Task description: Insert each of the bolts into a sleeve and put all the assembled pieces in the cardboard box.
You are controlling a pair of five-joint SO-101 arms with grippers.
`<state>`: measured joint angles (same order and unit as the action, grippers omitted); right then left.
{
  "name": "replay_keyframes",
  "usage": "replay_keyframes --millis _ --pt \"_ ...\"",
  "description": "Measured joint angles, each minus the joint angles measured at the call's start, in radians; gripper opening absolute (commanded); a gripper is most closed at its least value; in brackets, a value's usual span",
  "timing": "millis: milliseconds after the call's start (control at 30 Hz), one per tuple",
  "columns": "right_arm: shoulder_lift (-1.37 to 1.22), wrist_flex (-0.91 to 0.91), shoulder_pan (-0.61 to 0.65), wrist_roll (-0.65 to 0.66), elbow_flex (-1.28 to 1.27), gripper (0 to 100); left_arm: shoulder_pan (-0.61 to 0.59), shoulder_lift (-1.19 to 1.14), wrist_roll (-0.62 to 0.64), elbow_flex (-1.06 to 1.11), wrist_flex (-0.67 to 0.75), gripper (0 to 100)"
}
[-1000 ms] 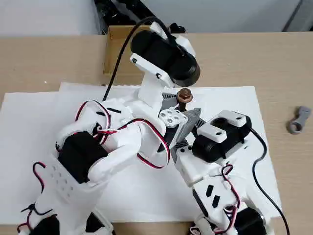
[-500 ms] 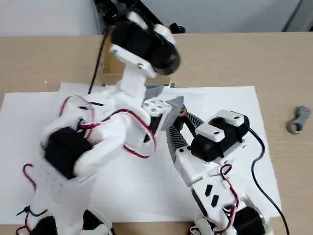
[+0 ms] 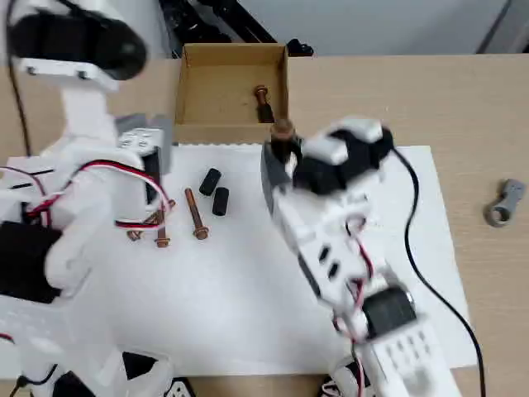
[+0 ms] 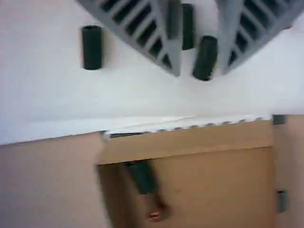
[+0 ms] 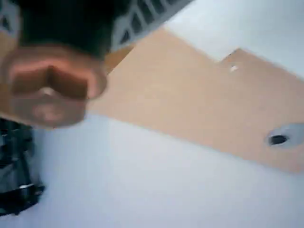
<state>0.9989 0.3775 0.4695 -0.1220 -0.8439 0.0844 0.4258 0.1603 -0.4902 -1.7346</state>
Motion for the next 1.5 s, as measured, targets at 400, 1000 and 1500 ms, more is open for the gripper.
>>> replay_keyframes --millis 400,1000,1500 --pt "-0.736 -0.299 -0.054 0.0 0.358 0.3 -0.064 0.264 0.0 0.325 0.0 4" --pt "-1.671 -0.313 -0.127 0.0 1.135 8.4 -0.066 0.463 -0.189 0.695 0.0 4" --pt "-1.746 -0.135 -0.127 -0.066 1.238 19.1 -0.066 0.463 -0.181 0.766 0.046 4"
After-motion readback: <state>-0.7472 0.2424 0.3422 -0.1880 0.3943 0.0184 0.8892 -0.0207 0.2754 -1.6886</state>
